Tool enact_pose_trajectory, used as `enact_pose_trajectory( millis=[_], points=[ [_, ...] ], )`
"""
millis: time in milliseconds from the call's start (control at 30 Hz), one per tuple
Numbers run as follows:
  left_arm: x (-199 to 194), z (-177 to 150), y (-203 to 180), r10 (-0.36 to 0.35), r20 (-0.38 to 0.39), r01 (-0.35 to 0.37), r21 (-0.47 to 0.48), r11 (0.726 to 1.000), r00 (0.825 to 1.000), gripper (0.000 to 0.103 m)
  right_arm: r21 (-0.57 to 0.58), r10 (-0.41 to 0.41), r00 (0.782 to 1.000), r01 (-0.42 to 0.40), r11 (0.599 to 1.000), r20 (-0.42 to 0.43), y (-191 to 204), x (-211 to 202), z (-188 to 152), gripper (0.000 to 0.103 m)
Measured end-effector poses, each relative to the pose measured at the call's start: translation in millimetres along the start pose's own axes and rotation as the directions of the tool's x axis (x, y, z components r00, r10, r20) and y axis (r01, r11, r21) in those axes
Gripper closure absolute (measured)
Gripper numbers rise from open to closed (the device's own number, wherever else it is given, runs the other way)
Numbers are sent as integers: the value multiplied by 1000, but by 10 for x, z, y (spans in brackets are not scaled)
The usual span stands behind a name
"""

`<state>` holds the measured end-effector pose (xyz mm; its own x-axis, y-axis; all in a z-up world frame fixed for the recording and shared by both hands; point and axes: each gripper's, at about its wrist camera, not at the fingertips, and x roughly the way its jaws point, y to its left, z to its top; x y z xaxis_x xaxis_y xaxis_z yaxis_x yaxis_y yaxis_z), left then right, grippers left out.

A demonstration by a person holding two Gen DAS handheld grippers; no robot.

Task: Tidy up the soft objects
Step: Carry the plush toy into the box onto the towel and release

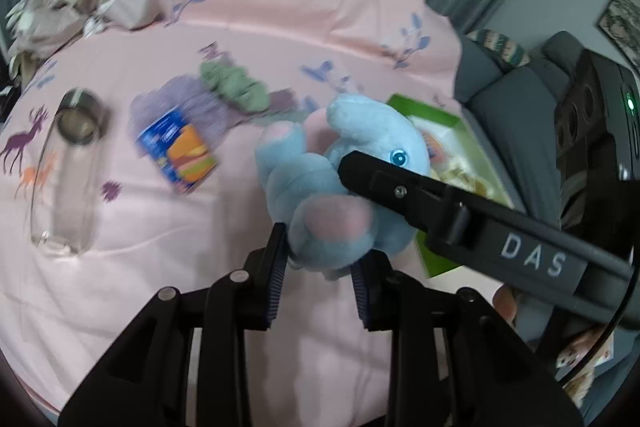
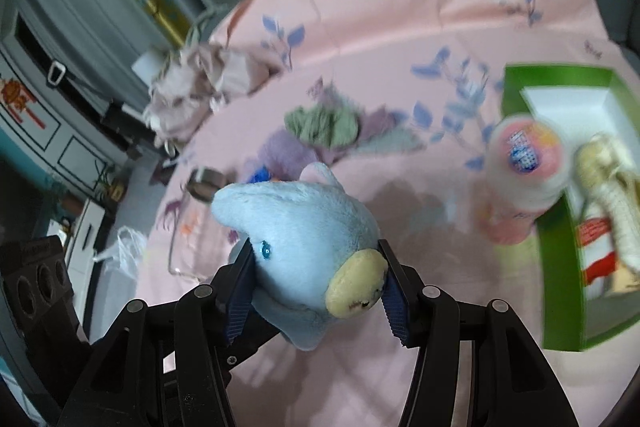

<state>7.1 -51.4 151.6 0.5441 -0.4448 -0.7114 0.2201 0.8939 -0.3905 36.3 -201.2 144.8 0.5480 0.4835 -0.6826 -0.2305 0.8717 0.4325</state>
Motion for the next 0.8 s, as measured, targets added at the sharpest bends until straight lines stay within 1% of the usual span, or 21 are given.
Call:
enact_pose_trajectory(
  millis=[100, 200, 367, 533, 633, 700, 800],
  points=[
    [-21, 90, -251, -12, 14, 11, 55, 998, 1000, 75, 5, -23, 997, 22, 1000, 68, -60, -258, 63, 46],
    [-2, 215, -562, -40, 19, 38, 119, 992, 999, 75, 32, -38, 991, 34, 999, 129, -200, -521, 133, 46],
    [154, 371, -983, -94, 4, 91, 204, 975, 996, 75, 90, -90, 971, 71, 993, 222, -542, -919, 224, 46],
    [406, 472, -1421, -94, -23, 96, 288, 953, 995, 75, 169, -140, 957, 99, 981, 254, -909, -1117, 301, 46],
    [545, 561, -1610, -102, -44, 110, 309, 945, 994, 76, 221, -171, 948, 113, 969, 268, -1135, -1208, 351, 46],
    [650, 605, -1729, -99, -60, 113, 322, 940, 993, 76, 250, -182, 942, 111, 962, 283, -1295, -1236, 396, 46],
    [912, 610, -1897, -83, -96, 113, 361, 926, 992, 76, 303, -187, 939, 96, 948, 290, -1568, -1224, 410, 46]
  ],
)
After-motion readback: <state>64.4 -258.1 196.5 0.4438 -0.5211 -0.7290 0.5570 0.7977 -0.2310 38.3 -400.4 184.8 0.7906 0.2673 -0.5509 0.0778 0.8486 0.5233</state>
